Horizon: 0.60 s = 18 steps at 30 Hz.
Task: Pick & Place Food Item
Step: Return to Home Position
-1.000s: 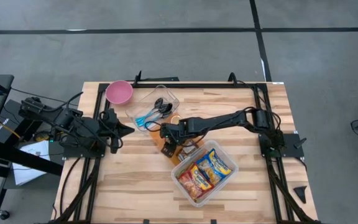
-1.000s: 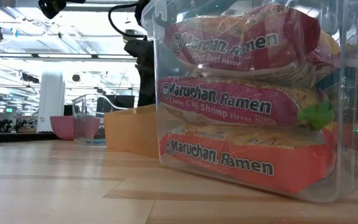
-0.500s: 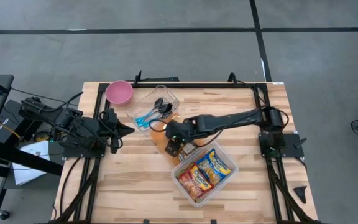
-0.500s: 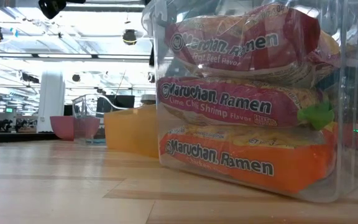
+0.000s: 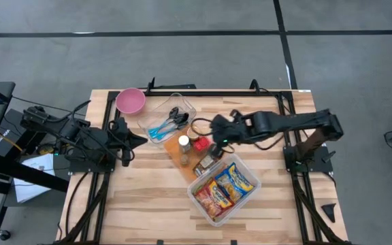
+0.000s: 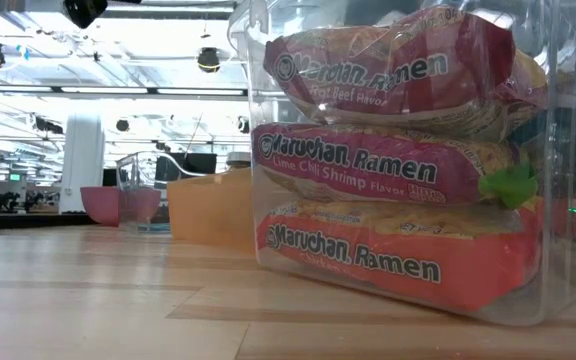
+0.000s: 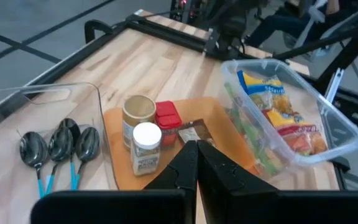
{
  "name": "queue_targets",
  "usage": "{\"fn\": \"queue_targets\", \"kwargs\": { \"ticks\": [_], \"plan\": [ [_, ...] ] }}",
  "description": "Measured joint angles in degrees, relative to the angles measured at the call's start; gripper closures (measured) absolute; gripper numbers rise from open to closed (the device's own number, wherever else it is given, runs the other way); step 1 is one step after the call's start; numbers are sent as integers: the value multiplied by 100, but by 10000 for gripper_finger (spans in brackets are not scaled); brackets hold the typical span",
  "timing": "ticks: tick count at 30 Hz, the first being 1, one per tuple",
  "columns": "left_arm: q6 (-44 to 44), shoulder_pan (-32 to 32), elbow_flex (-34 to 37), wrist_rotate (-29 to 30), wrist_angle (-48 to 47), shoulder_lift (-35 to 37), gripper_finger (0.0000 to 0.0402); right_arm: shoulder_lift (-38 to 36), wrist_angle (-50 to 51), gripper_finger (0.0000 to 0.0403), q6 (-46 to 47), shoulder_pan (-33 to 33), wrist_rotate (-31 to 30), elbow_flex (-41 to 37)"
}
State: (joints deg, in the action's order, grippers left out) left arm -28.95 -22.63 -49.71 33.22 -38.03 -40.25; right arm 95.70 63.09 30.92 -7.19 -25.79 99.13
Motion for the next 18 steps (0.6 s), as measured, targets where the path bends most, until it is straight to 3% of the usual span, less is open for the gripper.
{"fn": "queue_targets", "kwargs": {
  "ticks": [3, 8, 13, 18],
  "plan": [
    [15, 25, 0, 133, 178, 0, 399, -317, 377, 392, -93, -46, -11, 0],
    [15, 253, 0, 146, 395, 0, 399, -1183, -153, 398, -96, -99, 142, -723],
    [251, 485, 0, -45, 766, -106, 399, -2725, -2189, 401, -105, -152, 854, -2712],
    [830, 880, -1, -1156, 1575, -373, 399, -4152, -4623, 402, -139, -189, 1400, -4679]
  ]
}}
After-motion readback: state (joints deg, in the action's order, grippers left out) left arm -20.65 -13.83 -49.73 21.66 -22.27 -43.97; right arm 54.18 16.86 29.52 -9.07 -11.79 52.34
